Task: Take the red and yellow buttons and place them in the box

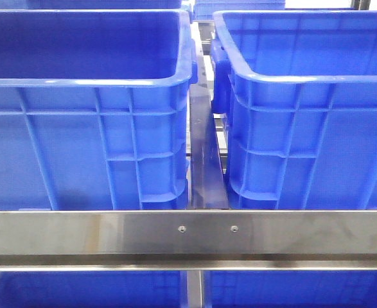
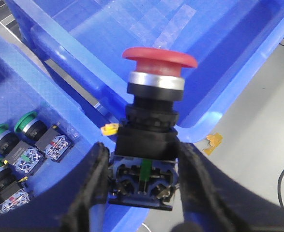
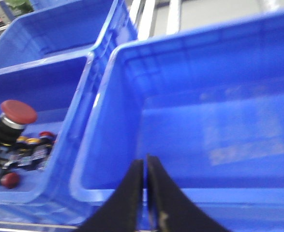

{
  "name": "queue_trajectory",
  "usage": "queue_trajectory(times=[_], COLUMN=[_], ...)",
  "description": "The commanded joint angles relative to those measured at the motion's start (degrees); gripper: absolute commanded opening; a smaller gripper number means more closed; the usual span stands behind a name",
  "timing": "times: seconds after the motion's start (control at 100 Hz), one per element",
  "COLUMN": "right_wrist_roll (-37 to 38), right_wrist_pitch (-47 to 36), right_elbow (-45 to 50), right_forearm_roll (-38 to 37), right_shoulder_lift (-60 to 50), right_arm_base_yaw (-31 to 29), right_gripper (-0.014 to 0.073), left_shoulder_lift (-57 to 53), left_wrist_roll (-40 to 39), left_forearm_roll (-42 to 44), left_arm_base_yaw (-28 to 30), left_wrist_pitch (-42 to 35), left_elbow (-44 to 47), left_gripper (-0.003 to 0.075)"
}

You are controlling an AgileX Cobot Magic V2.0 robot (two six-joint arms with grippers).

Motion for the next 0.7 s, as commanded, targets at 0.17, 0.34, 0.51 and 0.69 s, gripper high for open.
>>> queue_trajectory(times=[0.17, 0.34, 0.51, 0.69], right_wrist_roll=[-0.3, -7.2, -24.9, -40.7], right_wrist_pitch=[-4.2, -4.8, -1.5, 5.8], right_elbow=[-1.8, -1.9, -2.8, -5.7], right_forearm_roll=[13.2, 22.7, 42.8, 61.0], right_shoulder_lift=[3.7, 8.5, 16.8, 27.2], right_arm_base_yaw=[-0.3, -0.3, -0.3, -0.2], right_gripper=[0.0563, 0.0573, 0.0573, 0.0573], left_shoulder_lift=[-2.3, -2.3, -2.3, -2.3], left_wrist_roll=[0.0, 0.0, 0.0, 0.0], left_forearm_roll=[-0.5, -0.5, -0.5, -0.5], left_arm_base_yaw=[-0.4, -0.4, -0.4, -0.4], left_wrist_pitch=[-3.9, -3.8, -3.8, -3.8], left_elbow=[-1.7, -1.7, -1.7, -1.7], left_gripper=[0.0041, 0.0041, 0.0041, 0.0041])
